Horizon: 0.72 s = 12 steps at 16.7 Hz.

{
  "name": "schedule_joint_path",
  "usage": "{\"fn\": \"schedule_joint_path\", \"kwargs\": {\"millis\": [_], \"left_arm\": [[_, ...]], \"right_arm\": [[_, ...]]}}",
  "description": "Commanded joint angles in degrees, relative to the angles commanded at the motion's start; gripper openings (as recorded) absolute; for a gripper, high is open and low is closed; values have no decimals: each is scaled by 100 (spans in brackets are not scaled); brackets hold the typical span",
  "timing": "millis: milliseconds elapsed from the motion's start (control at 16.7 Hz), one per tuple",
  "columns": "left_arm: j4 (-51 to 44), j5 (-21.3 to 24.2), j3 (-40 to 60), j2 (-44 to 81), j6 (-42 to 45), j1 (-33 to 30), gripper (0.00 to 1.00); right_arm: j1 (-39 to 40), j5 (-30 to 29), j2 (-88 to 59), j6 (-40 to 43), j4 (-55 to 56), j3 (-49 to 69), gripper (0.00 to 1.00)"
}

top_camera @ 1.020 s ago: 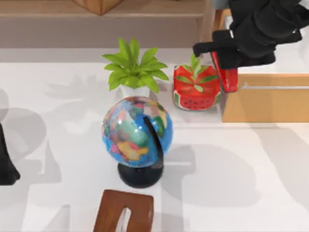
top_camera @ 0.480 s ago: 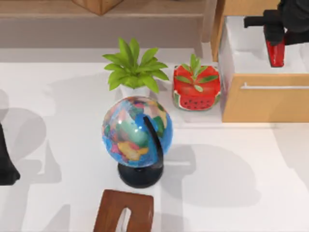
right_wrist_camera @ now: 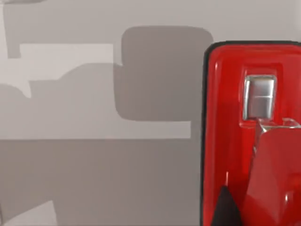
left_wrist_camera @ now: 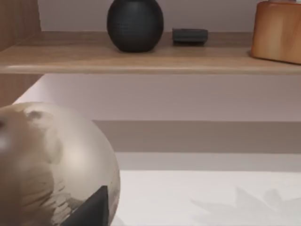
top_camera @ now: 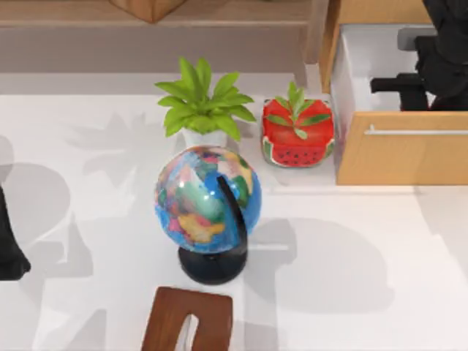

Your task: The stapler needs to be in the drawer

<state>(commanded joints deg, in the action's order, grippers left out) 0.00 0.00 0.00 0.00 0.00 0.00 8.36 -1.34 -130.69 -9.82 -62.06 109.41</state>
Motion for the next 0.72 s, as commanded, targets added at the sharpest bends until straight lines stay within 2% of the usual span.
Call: {"fn": "schedule_joint_path", "kwargs": {"millis": [720], "left_arm": [[0,0,0,0,0,0,100]], "right_arm": [[3,-5,-85,-52,212,-55,0]]}}
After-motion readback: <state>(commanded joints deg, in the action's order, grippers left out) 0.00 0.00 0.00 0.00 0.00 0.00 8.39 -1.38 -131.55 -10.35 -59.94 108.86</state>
